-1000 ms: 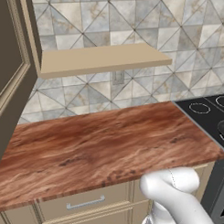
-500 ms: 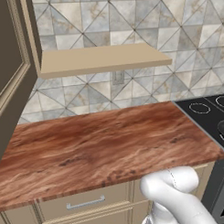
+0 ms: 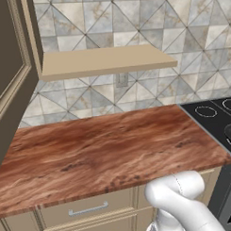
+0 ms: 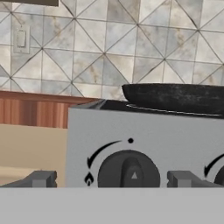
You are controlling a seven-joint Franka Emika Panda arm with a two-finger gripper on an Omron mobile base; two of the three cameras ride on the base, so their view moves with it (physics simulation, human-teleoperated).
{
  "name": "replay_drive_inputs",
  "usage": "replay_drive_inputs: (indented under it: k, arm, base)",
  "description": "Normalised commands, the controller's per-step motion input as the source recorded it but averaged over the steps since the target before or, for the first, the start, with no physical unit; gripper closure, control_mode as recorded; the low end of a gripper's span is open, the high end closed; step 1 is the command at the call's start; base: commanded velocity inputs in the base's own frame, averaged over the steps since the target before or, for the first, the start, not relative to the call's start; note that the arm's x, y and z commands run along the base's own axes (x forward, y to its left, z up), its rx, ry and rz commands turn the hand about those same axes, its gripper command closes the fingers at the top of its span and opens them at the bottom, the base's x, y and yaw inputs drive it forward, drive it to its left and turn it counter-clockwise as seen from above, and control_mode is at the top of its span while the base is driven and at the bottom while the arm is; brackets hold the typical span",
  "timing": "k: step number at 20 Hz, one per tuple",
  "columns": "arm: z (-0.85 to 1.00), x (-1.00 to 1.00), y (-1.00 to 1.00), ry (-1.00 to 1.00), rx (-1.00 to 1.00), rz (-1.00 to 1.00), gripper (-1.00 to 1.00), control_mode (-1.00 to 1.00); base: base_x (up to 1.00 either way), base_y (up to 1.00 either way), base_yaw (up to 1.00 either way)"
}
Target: Pick the pan from the cabinet and place it on the stove. Then turn on the stove burner for the pan.
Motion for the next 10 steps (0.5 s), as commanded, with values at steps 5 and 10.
replay_drive_inputs:
  k: [5, 10]
  arm:
    - [-0.06, 0.05, -0.1, -0.01, 0.0, 0.01, -1.0, -1.0]
    - [0.0, 0.02, -0.08, -0.03, 0.0, 0.01, -1.0, -1.0]
  base:
    - [0.0, 0.0, 0.0]
    - [0.0, 0.0, 0.0]
